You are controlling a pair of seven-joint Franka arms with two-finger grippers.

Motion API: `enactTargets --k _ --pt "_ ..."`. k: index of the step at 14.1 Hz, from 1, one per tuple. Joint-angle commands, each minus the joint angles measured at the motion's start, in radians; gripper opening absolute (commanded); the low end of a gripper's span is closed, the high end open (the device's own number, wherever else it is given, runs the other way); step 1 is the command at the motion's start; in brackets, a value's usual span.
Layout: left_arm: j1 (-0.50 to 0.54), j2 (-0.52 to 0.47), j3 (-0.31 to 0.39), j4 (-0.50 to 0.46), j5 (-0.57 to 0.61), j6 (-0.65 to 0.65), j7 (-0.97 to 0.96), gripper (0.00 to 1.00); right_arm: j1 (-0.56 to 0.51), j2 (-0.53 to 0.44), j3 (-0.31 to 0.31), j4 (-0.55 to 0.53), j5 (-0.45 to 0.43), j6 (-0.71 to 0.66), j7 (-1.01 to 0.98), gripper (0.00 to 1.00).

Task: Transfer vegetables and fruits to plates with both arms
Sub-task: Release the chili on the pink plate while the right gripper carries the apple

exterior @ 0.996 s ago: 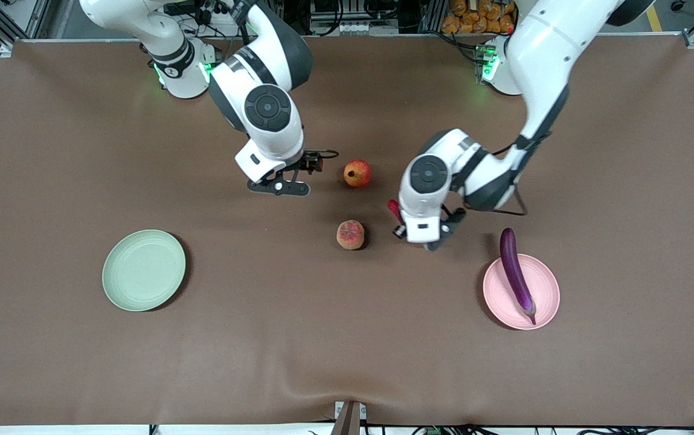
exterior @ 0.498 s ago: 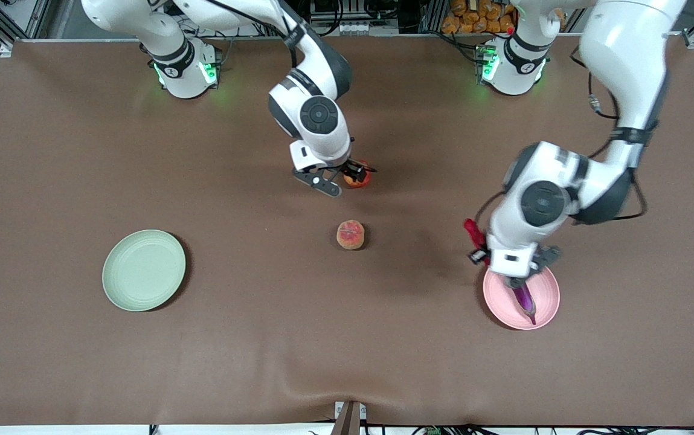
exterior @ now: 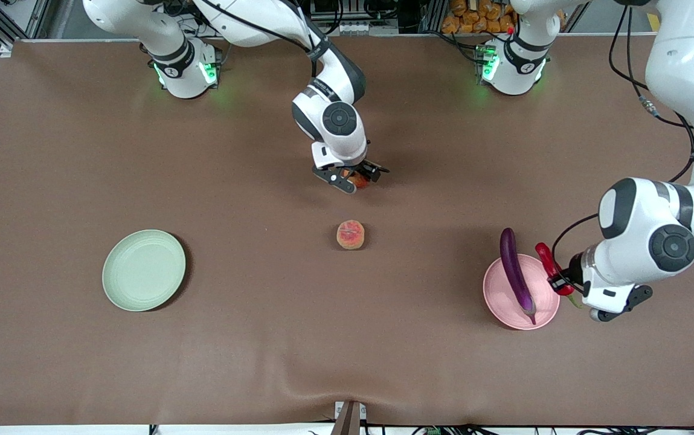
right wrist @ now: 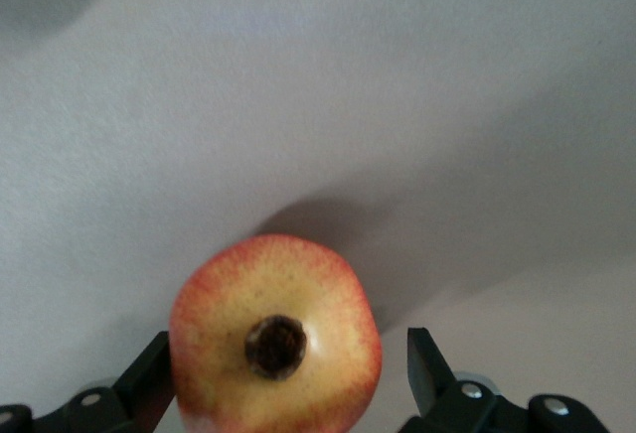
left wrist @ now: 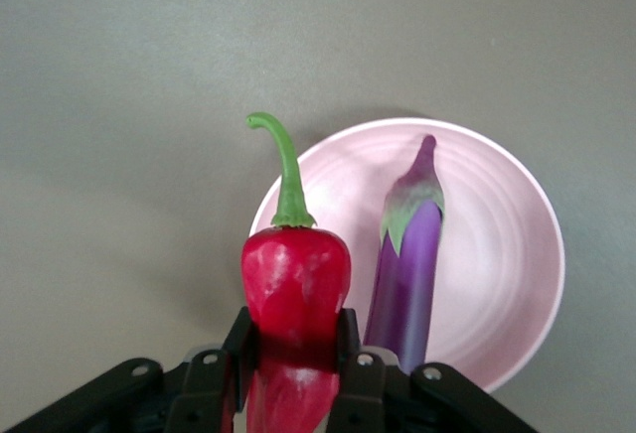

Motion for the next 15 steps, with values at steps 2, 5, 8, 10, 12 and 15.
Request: enactTargets --k 2,5,8,10,12,15 --pt "-0.011 0.054 -0.009 0.035 -0.011 0.049 0.017 0.0 0.013 0.002 -0.01 0.007 0.017 0.006 0.014 0.22" --pt "-0.009 0.06 -0.007 0.025 -0.009 0.077 0.024 0.0 -0.032 -0.049 -0.014 0.007 0.017 -0.031 0.019 0.09" --pt "-0.004 0.057 -0.007 0.019 -0.009 0.075 0.032 0.52 -0.17 -0.136 -0.016 0.029 0.006 -0.199 -0.077 0.09" --pt "-0.003 0.05 -0.009 0.017 -0.011 0.077 0.033 1.0 -0.297 -0.185 -0.016 0.045 0.004 -0.305 -0.245 0.05" --pt "-0.004 0.042 -0.015 0.022 -0.012 0.075 0.027 1.0 -0.413 -0.213 -0.019 0.075 -0.005 -0.411 -0.437 0.05" --pt "-0.006 -0.054 -0.039 0.026 -0.029 0.017 0.029 1.0 -0.558 -0.218 -0.019 0.084 -0.142 -0.476 -0.645 0.05"
